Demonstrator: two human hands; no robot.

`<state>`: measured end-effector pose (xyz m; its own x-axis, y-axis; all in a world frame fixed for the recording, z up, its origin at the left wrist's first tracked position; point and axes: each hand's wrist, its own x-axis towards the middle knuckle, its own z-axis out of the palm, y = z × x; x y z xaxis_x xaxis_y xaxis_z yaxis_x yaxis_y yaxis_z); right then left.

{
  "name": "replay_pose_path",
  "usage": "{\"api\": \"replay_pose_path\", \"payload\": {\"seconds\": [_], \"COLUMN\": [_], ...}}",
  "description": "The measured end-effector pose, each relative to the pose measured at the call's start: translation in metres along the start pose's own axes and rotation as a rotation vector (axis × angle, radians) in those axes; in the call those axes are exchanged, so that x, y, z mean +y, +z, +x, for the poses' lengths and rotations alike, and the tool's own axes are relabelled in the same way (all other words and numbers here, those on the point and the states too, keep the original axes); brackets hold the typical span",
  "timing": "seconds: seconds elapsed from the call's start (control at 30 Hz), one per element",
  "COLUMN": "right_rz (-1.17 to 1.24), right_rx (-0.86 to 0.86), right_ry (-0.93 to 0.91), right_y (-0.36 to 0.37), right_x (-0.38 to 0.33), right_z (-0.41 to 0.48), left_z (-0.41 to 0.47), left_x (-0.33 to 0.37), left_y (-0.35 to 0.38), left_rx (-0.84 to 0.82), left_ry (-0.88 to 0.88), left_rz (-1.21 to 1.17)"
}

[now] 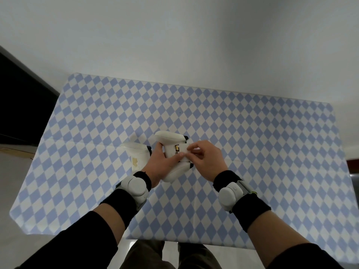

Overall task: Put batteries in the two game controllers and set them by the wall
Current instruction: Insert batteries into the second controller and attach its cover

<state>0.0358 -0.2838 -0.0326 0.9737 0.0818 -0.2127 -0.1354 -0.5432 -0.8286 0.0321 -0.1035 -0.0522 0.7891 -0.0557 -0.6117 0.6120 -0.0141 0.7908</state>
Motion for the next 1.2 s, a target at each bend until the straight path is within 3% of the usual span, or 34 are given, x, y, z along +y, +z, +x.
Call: {"api": "replay_pose_path", "payload": {"seconds": [0.47, 1.2], "right_rz": [0.055, 0.072], "right_rx": [0.041, 0.084], "right_ry": [0.154, 0.197], "right_y": [0.01, 0.031], "right_x": [-0.009, -0.013], "right_z": [0.004, -0.005], "left_z": [0.001, 0.0], "left_x": [-0.002, -0.009], "left_y": [-0.004, -0.006], "left_rx": [-0.049, -0.114], "left_ry": [0.032, 0.004], "left_rz": [-0.015, -0.111]}}
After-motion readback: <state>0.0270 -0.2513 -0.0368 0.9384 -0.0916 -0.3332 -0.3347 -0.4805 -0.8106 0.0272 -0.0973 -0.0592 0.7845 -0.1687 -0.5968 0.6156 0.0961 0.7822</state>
